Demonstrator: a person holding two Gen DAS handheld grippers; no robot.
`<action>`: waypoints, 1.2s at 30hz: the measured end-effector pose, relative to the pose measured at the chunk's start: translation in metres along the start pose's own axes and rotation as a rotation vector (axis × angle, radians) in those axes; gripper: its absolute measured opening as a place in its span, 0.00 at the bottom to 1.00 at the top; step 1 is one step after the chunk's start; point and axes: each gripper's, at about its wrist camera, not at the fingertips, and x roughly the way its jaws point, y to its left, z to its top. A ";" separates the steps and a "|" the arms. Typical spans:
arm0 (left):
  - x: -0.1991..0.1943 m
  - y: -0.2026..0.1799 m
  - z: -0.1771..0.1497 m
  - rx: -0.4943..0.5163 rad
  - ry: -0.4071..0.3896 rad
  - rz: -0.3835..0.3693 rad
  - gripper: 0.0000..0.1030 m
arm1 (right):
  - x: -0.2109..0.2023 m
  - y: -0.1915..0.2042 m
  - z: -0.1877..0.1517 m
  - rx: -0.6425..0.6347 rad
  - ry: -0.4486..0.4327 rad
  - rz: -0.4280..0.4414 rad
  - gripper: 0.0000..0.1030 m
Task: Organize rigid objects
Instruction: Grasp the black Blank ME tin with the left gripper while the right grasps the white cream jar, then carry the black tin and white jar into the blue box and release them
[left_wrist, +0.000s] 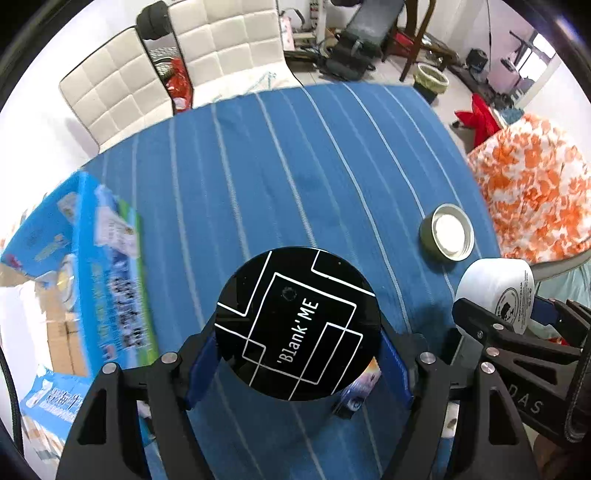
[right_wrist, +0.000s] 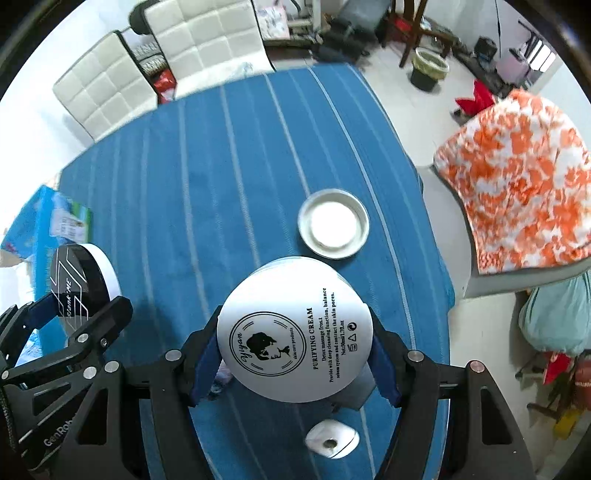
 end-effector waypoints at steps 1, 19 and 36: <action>-0.007 0.005 -0.002 -0.007 -0.010 -0.002 0.71 | -0.008 0.005 -0.002 -0.004 -0.014 0.004 0.69; -0.129 0.153 -0.055 -0.206 -0.217 0.039 0.71 | -0.119 0.181 -0.022 -0.180 -0.142 0.210 0.69; -0.148 0.302 -0.092 -0.324 -0.249 0.132 0.71 | -0.109 0.338 -0.023 -0.311 -0.111 0.228 0.69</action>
